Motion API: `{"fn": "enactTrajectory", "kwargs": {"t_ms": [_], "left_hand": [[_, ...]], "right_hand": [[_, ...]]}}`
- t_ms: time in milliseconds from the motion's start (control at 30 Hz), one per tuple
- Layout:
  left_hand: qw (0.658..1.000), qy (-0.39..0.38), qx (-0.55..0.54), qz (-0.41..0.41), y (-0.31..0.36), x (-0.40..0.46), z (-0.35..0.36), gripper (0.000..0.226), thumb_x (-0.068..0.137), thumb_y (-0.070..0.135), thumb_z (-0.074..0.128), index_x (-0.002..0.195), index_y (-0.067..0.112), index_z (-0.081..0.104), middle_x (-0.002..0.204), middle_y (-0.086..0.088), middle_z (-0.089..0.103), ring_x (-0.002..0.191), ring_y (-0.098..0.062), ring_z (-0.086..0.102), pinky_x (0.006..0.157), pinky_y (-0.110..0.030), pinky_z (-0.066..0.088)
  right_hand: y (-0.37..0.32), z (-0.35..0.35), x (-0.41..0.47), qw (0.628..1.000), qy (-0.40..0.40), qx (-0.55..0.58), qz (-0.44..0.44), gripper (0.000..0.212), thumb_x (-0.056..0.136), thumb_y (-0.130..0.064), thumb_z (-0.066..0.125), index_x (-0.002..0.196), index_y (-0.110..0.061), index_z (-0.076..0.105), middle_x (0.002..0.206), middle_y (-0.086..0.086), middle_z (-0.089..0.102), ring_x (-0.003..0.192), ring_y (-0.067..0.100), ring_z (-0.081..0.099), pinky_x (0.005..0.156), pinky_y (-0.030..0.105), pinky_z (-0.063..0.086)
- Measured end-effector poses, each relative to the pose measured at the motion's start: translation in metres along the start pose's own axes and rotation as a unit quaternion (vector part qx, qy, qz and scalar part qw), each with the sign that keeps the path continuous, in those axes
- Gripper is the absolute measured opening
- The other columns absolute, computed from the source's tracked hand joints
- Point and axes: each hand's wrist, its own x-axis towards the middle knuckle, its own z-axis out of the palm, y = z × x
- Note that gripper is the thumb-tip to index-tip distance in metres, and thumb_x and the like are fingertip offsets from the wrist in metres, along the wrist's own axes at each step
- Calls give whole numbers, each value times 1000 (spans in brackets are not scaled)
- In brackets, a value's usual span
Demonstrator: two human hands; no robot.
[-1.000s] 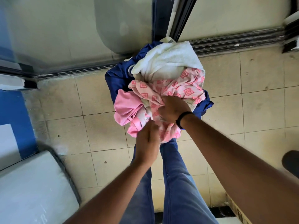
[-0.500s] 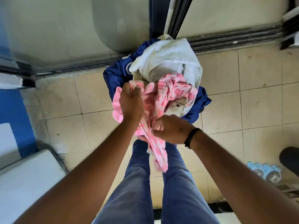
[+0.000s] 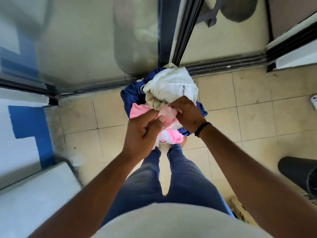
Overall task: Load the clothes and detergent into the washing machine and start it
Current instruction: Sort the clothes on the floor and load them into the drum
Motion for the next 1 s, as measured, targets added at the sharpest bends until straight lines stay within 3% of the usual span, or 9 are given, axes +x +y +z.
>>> {"fn": "enactTrajectory", "kwargs": {"t_ms": [133,233,333,433,500,567,700,900,1000], "left_hand": [[1000,-25,-9,-12,27,-17,-46,36,95,28,52,74,-2,53,63,-19,47,58,-36,42,50,-36,32],[996,14,-14,-86,18,-25,-71,33,95,28,54,79,0,60,74,-24,60,69,-43,57,54,-45,46],[989,37,-11,-145,11,-29,-90,44,88,40,55,79,-3,59,72,-20,62,63,-30,58,57,-38,44],[988,-26,52,-145,8,-27,-100,40,78,40,59,77,0,57,68,-8,56,63,-14,49,62,-29,35],[990,-68,47,-116,14,-24,-104,12,82,24,68,91,18,64,91,2,68,83,-5,62,74,-26,43],[992,-106,36,-53,24,-19,-101,32,82,22,75,112,26,63,109,9,70,100,-3,65,84,-19,49],[996,-56,64,33,45,-5,-83,17,88,20,78,103,15,71,92,8,74,85,-3,69,74,-14,49],[992,-41,119,-2,30,5,-76,10,90,22,73,85,20,65,69,12,63,60,3,56,55,-17,37],[979,-59,188,-52,8,4,-78,17,93,31,70,83,17,65,69,7,64,61,-4,56,57,-28,39]], "right_hand": [[-58,-44,-28,991,126,33,-32,22,88,-7,55,106,-3,67,108,17,64,101,36,60,89,40,49],[-100,-83,-45,979,180,92,-20,13,87,-9,50,97,-12,58,85,11,69,80,27,65,70,36,49],[-137,-110,-58,980,175,81,-57,10,85,-12,57,87,-18,50,69,4,58,62,17,51,58,35,39],[-167,-120,-69,985,138,41,-91,14,81,-15,62,80,-19,49,63,-1,50,58,18,44,56,35,35],[-179,-118,-72,988,120,13,-99,12,81,-26,60,78,-27,48,63,-5,51,60,19,48,57,35,41],[-187,-110,-73,990,94,-31,-98,9,80,-42,50,82,-34,51,71,-6,61,68,19,58,65,38,49],[-203,-108,-77,988,75,-51,-123,28,84,-42,41,91,-35,67,90,-11,71,84,16,66,76,41,52],[-224,-148,-101,952,129,216,-174,21,95,-4,53,100,1,73,87,7,74,77,13,68,68,28,52],[-224,-168,-110,893,238,340,-175,24,97,-2,51,100,-8,74,84,18,73,67,32,65,58,39,51]]}}
